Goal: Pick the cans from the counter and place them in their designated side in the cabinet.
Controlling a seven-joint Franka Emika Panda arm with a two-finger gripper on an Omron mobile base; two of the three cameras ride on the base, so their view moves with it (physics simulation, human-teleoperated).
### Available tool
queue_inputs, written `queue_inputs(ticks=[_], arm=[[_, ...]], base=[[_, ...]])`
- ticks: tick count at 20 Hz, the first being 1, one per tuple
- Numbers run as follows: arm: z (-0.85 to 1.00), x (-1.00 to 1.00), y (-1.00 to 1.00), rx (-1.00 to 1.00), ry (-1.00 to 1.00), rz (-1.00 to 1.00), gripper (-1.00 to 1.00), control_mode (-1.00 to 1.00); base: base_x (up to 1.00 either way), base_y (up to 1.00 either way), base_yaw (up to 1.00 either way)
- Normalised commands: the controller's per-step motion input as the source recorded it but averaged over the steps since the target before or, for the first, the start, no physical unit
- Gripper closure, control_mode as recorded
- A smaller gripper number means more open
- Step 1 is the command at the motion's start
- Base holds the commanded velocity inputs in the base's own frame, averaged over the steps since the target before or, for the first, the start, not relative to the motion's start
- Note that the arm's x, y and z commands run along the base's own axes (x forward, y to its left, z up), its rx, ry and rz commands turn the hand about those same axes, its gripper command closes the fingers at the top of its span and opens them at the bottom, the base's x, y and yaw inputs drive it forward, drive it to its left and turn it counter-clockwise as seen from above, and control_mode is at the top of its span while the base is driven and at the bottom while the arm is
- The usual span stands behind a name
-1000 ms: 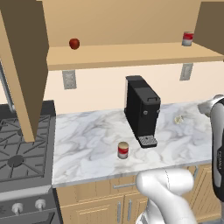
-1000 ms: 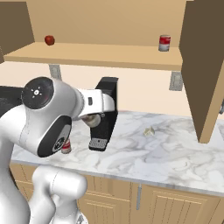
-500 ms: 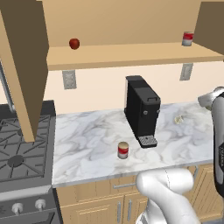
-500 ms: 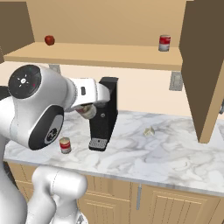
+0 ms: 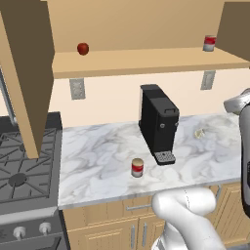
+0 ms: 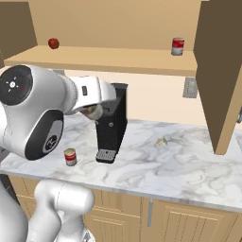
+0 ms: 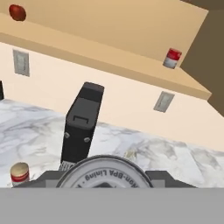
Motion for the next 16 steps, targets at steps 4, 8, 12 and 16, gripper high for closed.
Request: queue_inputs(ticks=[4, 8, 12, 16], arm=[[0.2, 0.0, 0.01, -0.02, -0.06, 0.0, 1.0, -1.0], [0.18, 0.0, 0.0, -0.01, -0.06, 0.0, 1.0, -1.0], [0.17, 0.08, 0.01, 0.0, -0.04, 0.0, 1.0, -1.0], [0.14, 0.15, 0.03, 0.0, -0.02, 0.0, 1.0, -1.0]], base=[[0.0, 0.0, 0.0], [0.0, 0.0, 0.0], [0.0, 0.0, 0.0], [0.0, 0.0, 0.0]])
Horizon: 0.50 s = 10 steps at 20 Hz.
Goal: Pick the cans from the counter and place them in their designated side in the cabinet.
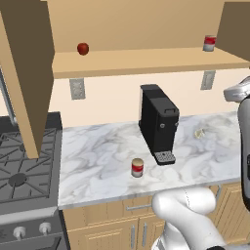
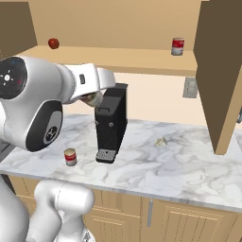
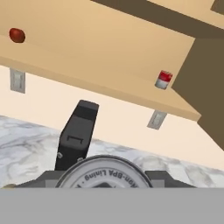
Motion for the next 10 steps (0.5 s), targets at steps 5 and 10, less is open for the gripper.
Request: queue_inputs(ticks=[5, 10], arm=[[0.13, 0.19, 0.02, 0.0, -0.02, 0.0, 1.0, -1.0], [0.15, 0.2, 0.0, 0.0, -0.02, 0.0, 1.0, -1.0]], base=[[0.0, 0.0, 0.0], [0.0, 0.0, 0.0]])
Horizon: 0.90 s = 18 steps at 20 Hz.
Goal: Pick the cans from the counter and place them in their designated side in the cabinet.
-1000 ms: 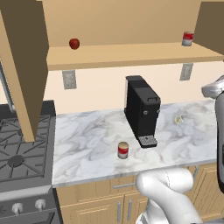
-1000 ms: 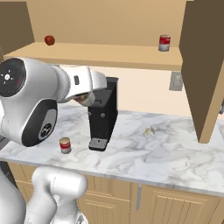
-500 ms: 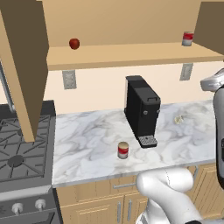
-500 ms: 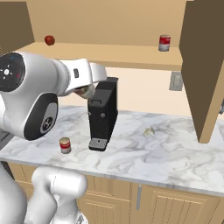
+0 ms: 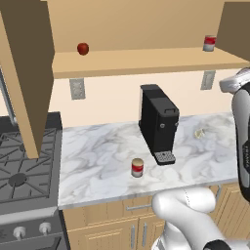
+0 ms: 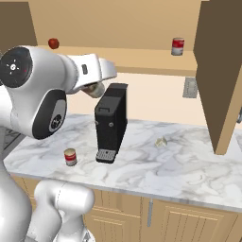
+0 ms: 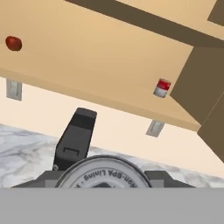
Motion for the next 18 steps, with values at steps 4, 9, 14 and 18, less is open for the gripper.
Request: queue_inputs(ticks=[4, 9, 14, 18], arm=[[0.17, 0.14, 0.0, 0.0, -0.02, 0.0, 1.0, -1.0], [0.14, 0.16, 0.0, 0.0, -0.02, 0.0, 1.0, -1.0], [0.04, 0.15, 0.0, 0.0, -0.03, 0.0, 1.0, -1.0], [0.0, 0.07, 0.0, -0.01, -0.05, 0.0, 1.0, -1.0]], base=[[0.0, 0.0, 0.0], [0.0, 0.0, 0.0], [0.0, 0.0, 0.0], [0.0, 0.0, 0.0]])
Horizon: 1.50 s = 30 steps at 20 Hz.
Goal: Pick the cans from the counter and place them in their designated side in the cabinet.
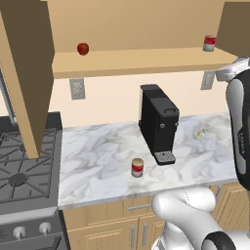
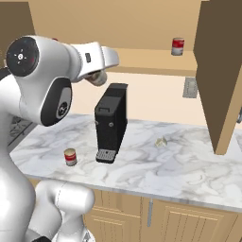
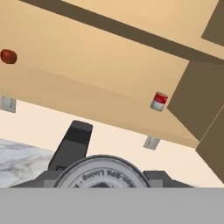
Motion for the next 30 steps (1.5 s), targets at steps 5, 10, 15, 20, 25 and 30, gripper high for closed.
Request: queue_inputs(ticks=[5, 10, 15, 20, 25, 30], arm=[[0.0, 0.04, -0.01, -0.01, -0.07, 0.0, 1.0, -1.0], [0.0, 0.04, -0.06, -0.01, -0.06, 0.0, 1.0, -1.0], [-0.01, 0.06, -0.1, 0.0, -0.04, 0.0, 1.0, -1.0], [0.0, 0.13, -0.14, 0.0, 0.0, 0.0, 1.0, -1.0], [0.0, 0.2, -0.12, 0.0, 0.0, 0.0, 1.0, -1.0], [0.0, 0.26, -0.08, 0.0, 0.0, 0.0, 1.0, -1.0]], base=[[0.0, 0.0, 0.0], [0.0, 0.0, 0.0], [0.0, 0.0, 0.0], [0.0, 0.0, 0.0], [0.0, 0.0, 0.0], [0.0, 0.0, 0.0]])
